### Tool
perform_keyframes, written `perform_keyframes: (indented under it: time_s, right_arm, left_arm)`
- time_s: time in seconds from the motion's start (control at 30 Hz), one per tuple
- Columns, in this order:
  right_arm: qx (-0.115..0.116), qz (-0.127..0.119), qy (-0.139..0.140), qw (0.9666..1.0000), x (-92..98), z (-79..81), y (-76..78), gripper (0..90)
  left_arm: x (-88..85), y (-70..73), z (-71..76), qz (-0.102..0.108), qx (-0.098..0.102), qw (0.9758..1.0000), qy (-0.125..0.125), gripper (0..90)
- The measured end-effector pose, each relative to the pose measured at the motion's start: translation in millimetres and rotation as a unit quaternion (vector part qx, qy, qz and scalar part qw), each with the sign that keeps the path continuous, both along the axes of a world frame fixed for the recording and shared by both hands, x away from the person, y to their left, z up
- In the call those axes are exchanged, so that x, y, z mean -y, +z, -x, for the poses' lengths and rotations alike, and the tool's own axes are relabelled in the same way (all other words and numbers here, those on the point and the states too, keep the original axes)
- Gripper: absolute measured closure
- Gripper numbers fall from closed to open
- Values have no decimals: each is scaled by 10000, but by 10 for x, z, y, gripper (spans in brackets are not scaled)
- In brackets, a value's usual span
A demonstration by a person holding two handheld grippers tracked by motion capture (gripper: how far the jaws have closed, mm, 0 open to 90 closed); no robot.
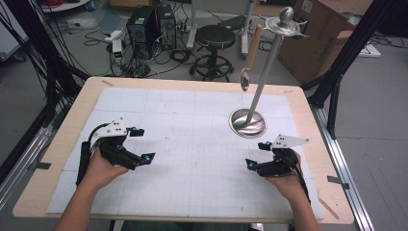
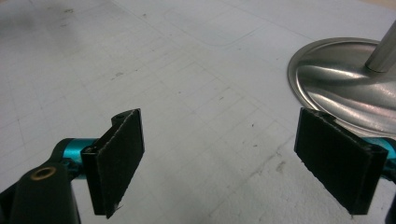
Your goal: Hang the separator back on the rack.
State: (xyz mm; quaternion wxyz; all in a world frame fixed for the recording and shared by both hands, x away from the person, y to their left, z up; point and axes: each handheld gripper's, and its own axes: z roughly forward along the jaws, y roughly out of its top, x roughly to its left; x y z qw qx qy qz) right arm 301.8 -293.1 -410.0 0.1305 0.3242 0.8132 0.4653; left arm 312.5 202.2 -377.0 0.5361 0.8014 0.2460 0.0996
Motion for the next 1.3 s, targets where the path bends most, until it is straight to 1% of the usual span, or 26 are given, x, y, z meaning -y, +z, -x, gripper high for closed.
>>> perform_keyframes:
  time_s: [0.07,0.17,0.3,0.37,0.4,0.5,0.67,0.8,0.83,0.97,1.2,1.3]
  right_arm:
    - [-7,-27,-23,10000,15,-2,-1,148]
    - [-28,-53,-43,10000,25,-3,-8,148]
    - [-37,-10,-56,10000,27,-5,-15,148]
    - [-30,-3,-52,10000,26,-3,-15,148]
    - [11,5,-32,10000,22,-4,-13,148]
    - [-1,36,-42,10000,10,-6,-11,149]
    - [-14,64,-60,10000,2,1,-11,148]
    - [-6,69,-61,10000,7,-6,-13,148]
    - [-42,66,-54,10000,4,-5,-15,149]
    - [-42,63,-51,10000,4,-2,-14,148]
    - [-30,75,-44,10000,2,-3,-17,149]
    - [-36,66,-42,10000,7,-6,-18,149]
  left_arm:
    - [-21,-23,-2,8,16,10000,24,17]
    - [-67,-70,-28,37,-18,9999,97,17]
    - [-115,-107,-60,36,-62,9998,203,17]
    - [-125,-105,-63,28,-47,9998,198,17]
    - [-130,-93,-55,74,-21,9998,196,17]
    - [-127,-89,-49,90,-29,9998,181,17]
    - [-107,-94,-44,49,-32,9999,141,17]
    - [-101,-97,-43,31,-39,9999,155,17]
    - [-103,-95,-43,27,-39,9999,160,17]
    - [-110,-89,-46,112,-83,9998,155,17]
    - [-101,-100,-54,42,-95,9998,147,17]
    - [-105,-101,-56,56,-102,9998,174,17]
